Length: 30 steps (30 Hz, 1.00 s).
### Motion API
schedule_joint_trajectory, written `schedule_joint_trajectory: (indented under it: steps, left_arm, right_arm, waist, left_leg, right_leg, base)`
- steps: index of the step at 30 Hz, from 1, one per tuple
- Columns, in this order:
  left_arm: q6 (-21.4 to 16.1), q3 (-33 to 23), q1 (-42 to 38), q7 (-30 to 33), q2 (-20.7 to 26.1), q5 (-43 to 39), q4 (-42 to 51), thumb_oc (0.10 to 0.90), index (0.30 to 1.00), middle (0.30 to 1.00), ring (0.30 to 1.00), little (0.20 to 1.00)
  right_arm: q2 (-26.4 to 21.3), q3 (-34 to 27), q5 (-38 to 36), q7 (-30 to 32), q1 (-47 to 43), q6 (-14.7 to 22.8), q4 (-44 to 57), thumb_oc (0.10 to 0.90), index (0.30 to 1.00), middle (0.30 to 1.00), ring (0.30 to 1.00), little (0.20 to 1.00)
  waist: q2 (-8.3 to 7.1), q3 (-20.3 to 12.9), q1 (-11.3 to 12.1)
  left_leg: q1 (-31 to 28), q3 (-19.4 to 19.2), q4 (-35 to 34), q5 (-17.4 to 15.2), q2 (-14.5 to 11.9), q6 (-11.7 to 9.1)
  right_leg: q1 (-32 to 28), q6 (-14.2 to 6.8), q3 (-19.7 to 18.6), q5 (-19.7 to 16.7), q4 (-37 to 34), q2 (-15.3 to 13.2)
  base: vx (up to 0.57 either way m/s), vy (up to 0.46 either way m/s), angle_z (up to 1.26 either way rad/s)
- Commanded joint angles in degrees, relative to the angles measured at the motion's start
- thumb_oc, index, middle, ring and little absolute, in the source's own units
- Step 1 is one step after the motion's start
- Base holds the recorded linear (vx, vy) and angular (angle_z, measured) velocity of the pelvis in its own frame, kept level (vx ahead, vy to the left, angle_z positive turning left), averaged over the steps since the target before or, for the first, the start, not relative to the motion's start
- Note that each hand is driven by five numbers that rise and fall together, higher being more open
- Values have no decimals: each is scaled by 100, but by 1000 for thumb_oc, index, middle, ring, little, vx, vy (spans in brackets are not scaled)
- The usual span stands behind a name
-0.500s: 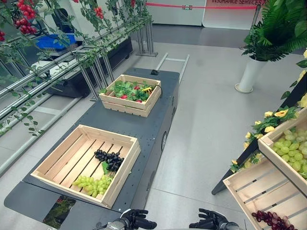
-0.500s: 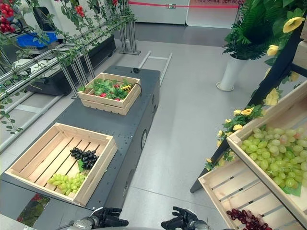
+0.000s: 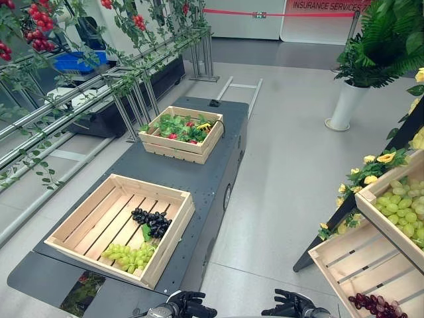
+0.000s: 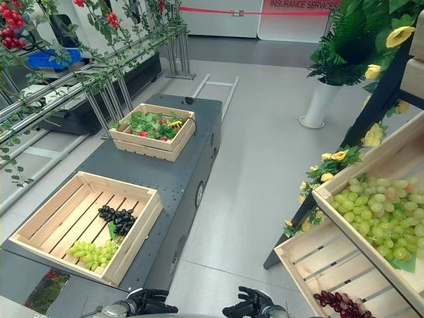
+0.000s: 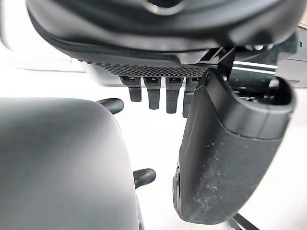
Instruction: Pick up the fruits from the basket on one side to the basket on the other side
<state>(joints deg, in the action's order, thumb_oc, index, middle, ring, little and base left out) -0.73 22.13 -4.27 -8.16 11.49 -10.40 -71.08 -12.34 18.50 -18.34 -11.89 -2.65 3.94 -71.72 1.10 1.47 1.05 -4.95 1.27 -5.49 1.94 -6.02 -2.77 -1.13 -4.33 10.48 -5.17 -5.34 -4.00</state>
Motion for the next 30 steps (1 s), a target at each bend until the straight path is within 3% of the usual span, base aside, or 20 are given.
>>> schedule_joint_trajectory:
  steps: [1, 5, 9, 10, 11, 12, 13, 16, 25, 27, 28, 30]
  left_arm:
    - [-154, 87, -321, 19, -45, -229, -200, 800, 900, 900, 900, 900]
    - [-175, 67, -322, 65, -46, -502, -107, 800, 900, 900, 900, 900]
    - [-132, 47, -406, 20, -61, -438, -40, 800, 900, 900, 900, 900]
    - [-82, 70, -504, -35, -90, -364, -35, 800, 900, 900, 900, 900]
    - [-73, 75, -526, -39, -98, -356, -39, 800, 900, 900, 900, 900]
    - [-55, 139, -623, -132, -139, -112, -28, 800, 900, 900, 900, 900]
    - [-62, 219, -667, -161, -159, -27, -21, 800, 900, 900, 900, 900]
    - [-116, 301, -607, 4, -195, -117, -2, 800, 900, 900, 900, 900]
    - [-116, 71, -417, -73, -4, -18, -73, 800, 900, 900, 900, 900]
    - [-121, 16, -436, -73, 44, -3, -77, 800, 900, 900, 900, 900]
    - [-157, 18, -483, -59, 78, -36, -81, 800, 900, 900, 900, 900]
    - [-197, 15, -523, -49, 96, -64, -80, 800, 900, 900, 900, 900]
  right_arm:
    - [74, 194, 64, -278, -396, 116, -130, 800, 900, 900, 900, 900]
    - [65, 281, 158, -374, -445, -8, -88, 800, 900, 900, 900, 900]
    - [35, 368, 219, -305, -497, -72, -53, 800, 900, 900, 900, 900]
    - [20, 357, 22, -157, -541, -126, -29, 800, 900, 900, 900, 900]
    - [15, 349, -3, -124, -548, -128, -25, 800, 900, 900, 900, 900]
    - [-7, 274, -310, 43, -540, -85, -31, 800, 900, 900, 900, 900]
    - [-11, 208, -458, 148, -524, -22, -26, 800, 900, 900, 900, 900]
    - [-41, 114, -440, 300, -519, 116, -12, 800, 900, 900, 900, 900]
    - [-28, -65, -229, 93, -350, 290, 53, 800, 900, 900, 900, 900]
    - [-27, -92, -220, 89, -345, 326, 87, 800, 900, 900, 900, 900]
    - [-44, -128, -262, 67, -393, 337, 97, 800, 900, 900, 900, 900]
    - [-67, -147, -266, 30, -420, 338, 133, 800, 900, 900, 900, 900]
  waist:
    - [-164, 177, 33]
    - [-198, 242, 134]
    - [-228, 310, 201]
    - [-243, 331, 192]
    - [-245, 336, 187]
    - [-251, 421, 100]
    - [-231, 474, 47]
    - [-148, 537, 16]
    - [-164, 356, 192]
    - [-156, 357, 235]
    - [-148, 411, 234]
    - [-133, 472, 223]
  left_leg:
    - [330, -57, 49, 190, 215, 75]
    - [527, -42, 49, 399, 77, -19]
    - [717, -363, 49, 580, -64, -130]
    - [728, -767, 49, 603, -84, -154]
    - [730, -850, 49, 606, -83, -157]
    - [752, -1548, 224, 610, -149, -213]
    - [702, -1759, 219, 545, -146, -254]
    - [698, -1666, 59, 568, -64, -171]
    - [400, -1404, 49, 191, 274, 123]
    - [375, -1357, 49, 145, 339, 200]
    - [359, -1262, 49, 113, 445, 305]
    - [327, -1183, 49, 74, 534, 394]
  right_leg:
    - [-255, -17, -13, 229, 34, 9]
    - [-167, 40, 89, 240, 34, 120]
    - [-122, 50, 391, 238, 34, 139]
    - [-133, 48, 663, 242, 34, 103]
    - [-137, 47, 719, 243, 34, 96]
    - [-212, 58, 1054, 229, 34, 30]
    - [-267, 8, 1203, 272, 96, -10]
    - [-159, -40, 1230, 316, 319, -164]
    - [-291, -243, 1425, 444, 624, -544]
    - [-240, -265, 1441, 590, 993, -654]
    - [-3, -324, 1332, 438, 1685, -840]
    - [219, -365, 1194, 286, 2284, -996]
  base:
    - [-35, -130, 10]
    - [-32, -138, 13]
    - [-29, -73, 35]
    - [-17, 15, 63]
    - [-38, 54, 93]
    - [-10, 98, 98]
    - [-43, 170, 162]
    - [4, 236, 144]
    - [104, 217, 25]
    - [83, 271, 5]
    - [42, 197, 7]
    - [49, 230, 14]
